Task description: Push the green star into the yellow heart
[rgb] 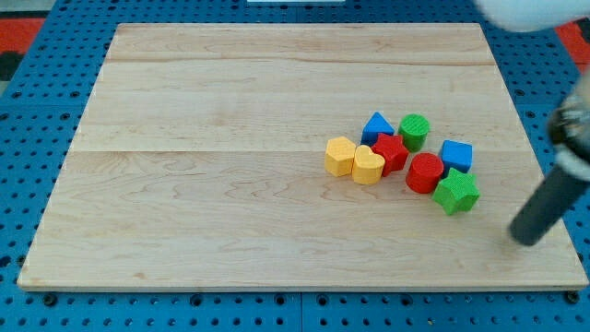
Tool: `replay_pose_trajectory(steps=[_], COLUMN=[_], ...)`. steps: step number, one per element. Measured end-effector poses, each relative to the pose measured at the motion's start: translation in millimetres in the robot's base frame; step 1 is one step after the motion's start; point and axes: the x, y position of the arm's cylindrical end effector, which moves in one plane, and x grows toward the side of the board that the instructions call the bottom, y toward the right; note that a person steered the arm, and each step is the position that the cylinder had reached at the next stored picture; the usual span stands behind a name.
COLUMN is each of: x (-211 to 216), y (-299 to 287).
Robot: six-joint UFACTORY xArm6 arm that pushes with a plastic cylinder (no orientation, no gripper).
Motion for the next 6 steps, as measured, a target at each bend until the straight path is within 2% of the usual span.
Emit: replay_pose_trajectory(steps=[1, 3, 4, 5, 6], x=[-49.5, -24.2, -55.8, -33.5, -10.7], y=[3.7, -89.3, -146.1, -137.8, -53.6])
